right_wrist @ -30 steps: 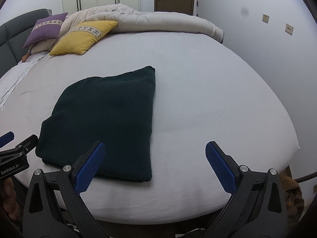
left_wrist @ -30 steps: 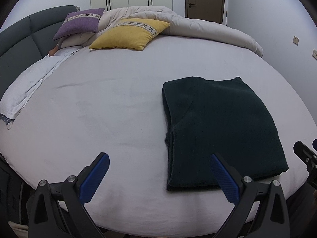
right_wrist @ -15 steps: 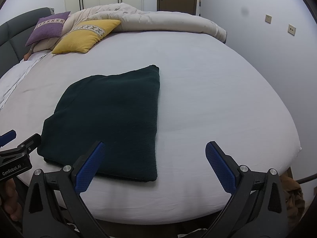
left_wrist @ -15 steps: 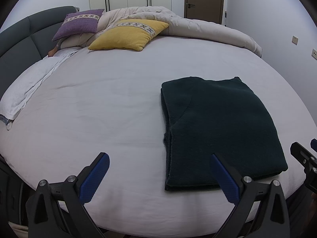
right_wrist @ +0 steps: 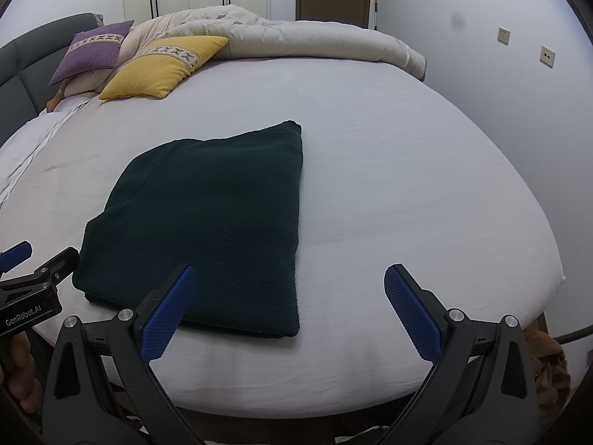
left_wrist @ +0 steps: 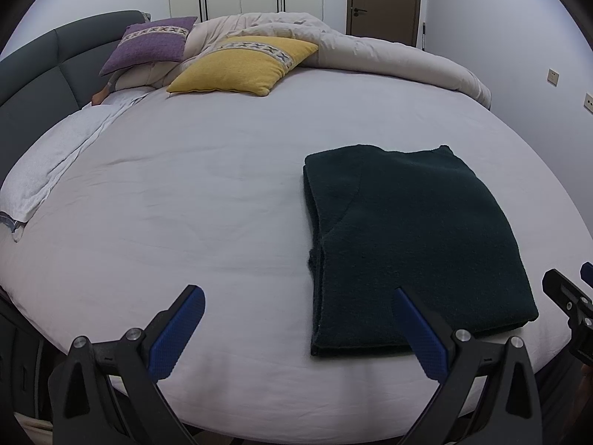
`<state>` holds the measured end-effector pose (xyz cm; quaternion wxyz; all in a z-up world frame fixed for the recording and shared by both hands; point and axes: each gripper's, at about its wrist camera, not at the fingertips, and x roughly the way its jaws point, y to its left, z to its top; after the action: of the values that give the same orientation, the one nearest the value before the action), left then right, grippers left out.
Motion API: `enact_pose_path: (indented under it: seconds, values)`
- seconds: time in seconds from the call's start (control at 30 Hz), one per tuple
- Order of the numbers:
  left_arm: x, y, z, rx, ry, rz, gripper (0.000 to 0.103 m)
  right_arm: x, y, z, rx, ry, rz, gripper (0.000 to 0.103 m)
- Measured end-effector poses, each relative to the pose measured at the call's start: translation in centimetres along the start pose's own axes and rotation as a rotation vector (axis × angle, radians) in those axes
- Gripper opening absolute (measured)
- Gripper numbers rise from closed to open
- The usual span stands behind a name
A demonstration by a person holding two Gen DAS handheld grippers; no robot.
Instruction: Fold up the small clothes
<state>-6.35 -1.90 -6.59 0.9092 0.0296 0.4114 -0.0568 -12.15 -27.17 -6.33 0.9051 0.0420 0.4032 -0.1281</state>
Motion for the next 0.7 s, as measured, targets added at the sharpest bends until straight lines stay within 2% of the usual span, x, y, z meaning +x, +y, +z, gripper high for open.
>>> enact_pose_path:
  seconds: [0.7]
  values:
    - [-0.06, -0.19, -0.15, -0.007, 0.001, 0.006, 0.103, 0.01, 0.74, 0.09, -0.002, -0.004, 0.0, 0.102]
